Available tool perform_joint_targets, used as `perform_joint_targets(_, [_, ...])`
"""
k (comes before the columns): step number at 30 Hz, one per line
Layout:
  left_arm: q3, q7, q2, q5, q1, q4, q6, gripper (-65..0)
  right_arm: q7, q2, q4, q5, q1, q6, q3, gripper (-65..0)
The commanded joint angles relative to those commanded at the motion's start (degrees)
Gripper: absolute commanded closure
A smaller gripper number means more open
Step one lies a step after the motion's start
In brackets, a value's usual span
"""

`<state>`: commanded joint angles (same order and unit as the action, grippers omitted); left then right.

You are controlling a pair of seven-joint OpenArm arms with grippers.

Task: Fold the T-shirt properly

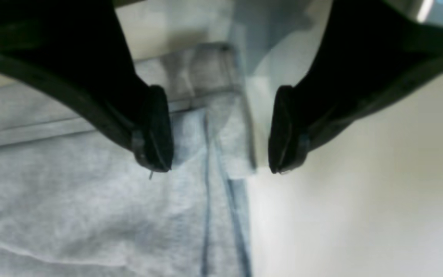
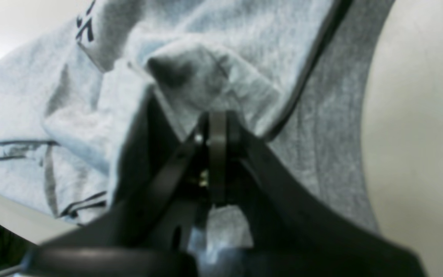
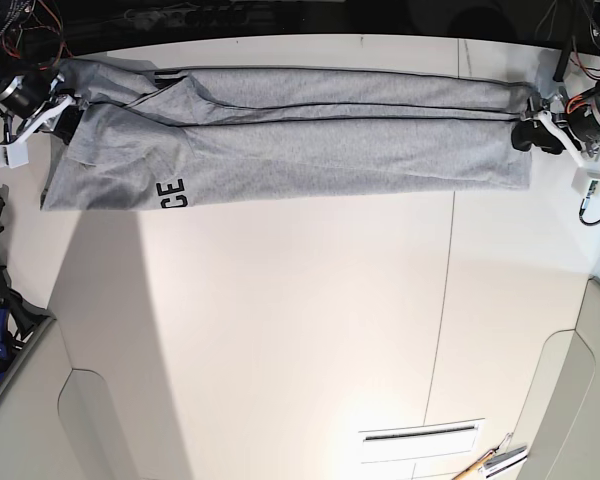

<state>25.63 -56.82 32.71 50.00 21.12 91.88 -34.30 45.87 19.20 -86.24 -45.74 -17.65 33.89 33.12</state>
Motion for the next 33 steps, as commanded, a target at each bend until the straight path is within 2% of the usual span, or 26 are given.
perform_joint_targets(6, [0.0, -2.2, -1.1, 3.0, 0.0, -0.1, -0.7, -42.3, 0.3, 0.0, 0.0, -3.6, 0.0, 0.02, 0.0, 0.0])
perform_joint_targets(13, [-0.1, -2.6, -5.2, 3.0, 0.0, -0.1, -1.5, -40.9, 0.5, 0.0, -0.1, -5.7, 0.0, 0.02, 0.0, 0.0])
perform_joint_targets(14, [-0.1, -2.6, -5.3, 3.0, 0.0, -0.1, -1.6, -35.8, 0.7, 0.0, -0.1, -5.7, 0.0, 0.02, 0.0, 0.0])
perform_joint_targets(17, [-0.1, -1.9, -5.2, 3.1, 0.0, -0.1, -1.8, -10.1, 0.7, 0.0, -0.1, -5.7, 0.0, 0.02, 0.0, 0.0])
perform_joint_targets(18, [-0.1, -0.8, -5.2, 3.2, 0.0, -0.1, -3.2, -2.9, 0.7, 0.0, -0.2, -5.8, 0.0, 0.02, 0.0, 0.0])
perform_joint_targets(19, [-0.1, 0.4, -5.2, 3.2, 0.0, -0.1, -4.4, 0.0, 0.7, 0.0, -0.3, -6.0, 0.0, 0.02, 0.0, 0.0])
perform_joint_targets(21, [0.0, 2.3, -5.2, 3.1, -0.2, -0.1, -4.5, 0.0, 1.0, 0.0, -1.0, -6.8, 0.0, 0.04, 0.0, 0.0])
perform_joint_targets(24, [0.1, 2.6, -4.7, 2.4, -1.0, 0.0, -4.4, 0.0, 2.6, 0.0, -4.4, -7.2, 0.0, 0.44, 0.3, 0.0])
perform_joint_targets(30, [1.1, 2.6, -4.2, -6.5, -6.6, 0.0, -3.3, 0.0, 3.3, 0.0, -12.3, -7.0, 0.0, 0.44, 3.0, 0.0])
perform_joint_targets(33, [1.1, 2.9, -2.0, -9.1, -10.3, 0.0, -0.8, 0.0, 3.8, 0.0, -13.6, -7.0, 0.0, 0.42, 4.9, 0.0])
